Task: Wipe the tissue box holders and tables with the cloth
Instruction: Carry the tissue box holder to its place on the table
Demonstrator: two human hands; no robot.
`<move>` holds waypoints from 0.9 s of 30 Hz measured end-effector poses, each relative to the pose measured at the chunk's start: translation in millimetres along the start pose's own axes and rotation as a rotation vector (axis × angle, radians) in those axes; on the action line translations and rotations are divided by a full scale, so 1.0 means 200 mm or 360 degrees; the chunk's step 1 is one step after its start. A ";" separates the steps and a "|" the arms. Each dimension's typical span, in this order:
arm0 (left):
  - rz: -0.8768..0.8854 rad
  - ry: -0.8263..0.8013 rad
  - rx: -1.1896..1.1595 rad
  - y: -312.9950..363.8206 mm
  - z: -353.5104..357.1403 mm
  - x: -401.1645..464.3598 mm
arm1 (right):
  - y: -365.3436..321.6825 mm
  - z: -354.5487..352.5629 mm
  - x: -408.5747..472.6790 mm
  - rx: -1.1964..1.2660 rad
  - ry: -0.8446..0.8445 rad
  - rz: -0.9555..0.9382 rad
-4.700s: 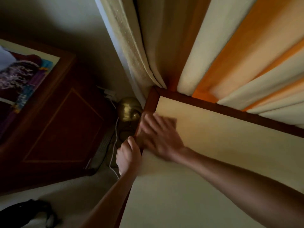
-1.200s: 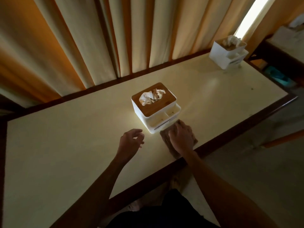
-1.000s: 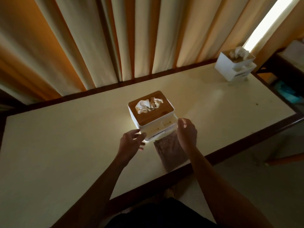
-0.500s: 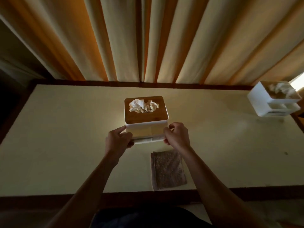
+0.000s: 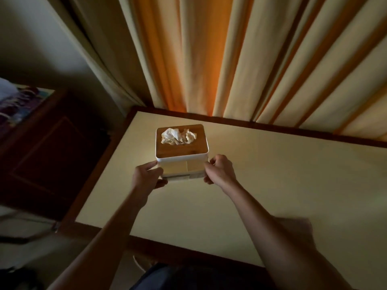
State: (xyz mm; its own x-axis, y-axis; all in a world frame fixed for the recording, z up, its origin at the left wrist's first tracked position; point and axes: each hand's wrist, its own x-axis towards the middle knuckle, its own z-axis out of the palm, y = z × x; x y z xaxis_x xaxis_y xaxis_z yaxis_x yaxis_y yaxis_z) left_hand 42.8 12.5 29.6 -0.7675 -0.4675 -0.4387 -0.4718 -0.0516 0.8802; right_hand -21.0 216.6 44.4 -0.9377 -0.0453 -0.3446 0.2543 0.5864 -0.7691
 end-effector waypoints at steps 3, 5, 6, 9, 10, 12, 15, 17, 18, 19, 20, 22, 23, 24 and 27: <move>-0.0009 -0.0031 -0.0001 0.02 -0.20 0.14 | -0.11 0.20 0.03 0.0013 -0.0042 0.0025; 0.0003 -0.0042 0.0025 0.03 -0.31 0.24 | -0.18 0.32 0.07 0.0049 -0.0042 0.0044; 0.0004 -0.0048 0.0042 0.04 -0.35 0.29 | -0.21 0.37 0.08 0.0068 -0.0039 0.0052; 0.0029 -0.0108 0.0077 0.09 -0.48 0.44 | -0.32 0.51 0.14 0.0120 -0.0015 0.0060; 0.0031 -0.0119 0.0089 0.10 -0.51 0.48 | -0.34 0.55 0.16 0.0144 -0.0002 0.0065; 0.0031 -0.0139 0.0116 0.14 -0.57 0.57 | -0.40 0.63 0.20 0.0177 0.0028 0.0078; 0.0029 -0.0173 0.0143 0.21 -0.61 0.70 | -0.48 0.71 0.28 0.0204 0.0074 0.0083; 0.0039 -0.0173 0.0154 0.25 -0.61 0.77 | -0.53 0.74 0.34 0.0207 0.0096 0.0092; 0.0035 -0.0155 0.0149 0.27 -0.61 0.82 | -0.55 0.74 0.37 0.0212 0.0102 0.0102; 0.0030 -0.0132 0.0137 0.29 -0.61 0.86 | -0.57 0.75 0.41 0.0219 0.0107 0.0112; 0.0024 -0.0106 0.0126 0.30 -0.60 0.89 | -0.59 0.76 0.43 0.0228 0.0112 0.0121; 0.0012 -0.0067 0.0073 0.32 -0.60 0.96 | -0.62 0.78 0.49 0.0258 0.0134 0.0145; 0.0004 -0.0050 0.0036 0.33 -0.60 0.98 | -0.64 0.79 0.52 0.0276 0.0152 0.0161; -0.0004 -0.0031 0.0009 0.33 -0.59 1.01 | -0.65 0.80 0.55 0.0289 0.0169 0.0174; -0.0003 0.0042 -0.0038 0.34 -0.59 1.06 | -0.67 0.82 0.61 0.0305 0.0186 0.0196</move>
State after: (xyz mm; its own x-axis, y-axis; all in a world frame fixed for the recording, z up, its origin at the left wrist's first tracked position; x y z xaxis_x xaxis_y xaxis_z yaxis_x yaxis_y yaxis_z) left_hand -100.8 -193.7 16.7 -0.7547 -0.4903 -0.4359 -0.4626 -0.0734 0.8835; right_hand -131.2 -0.1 17.6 -0.9150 0.1171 -0.3862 0.3982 0.4173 -0.8169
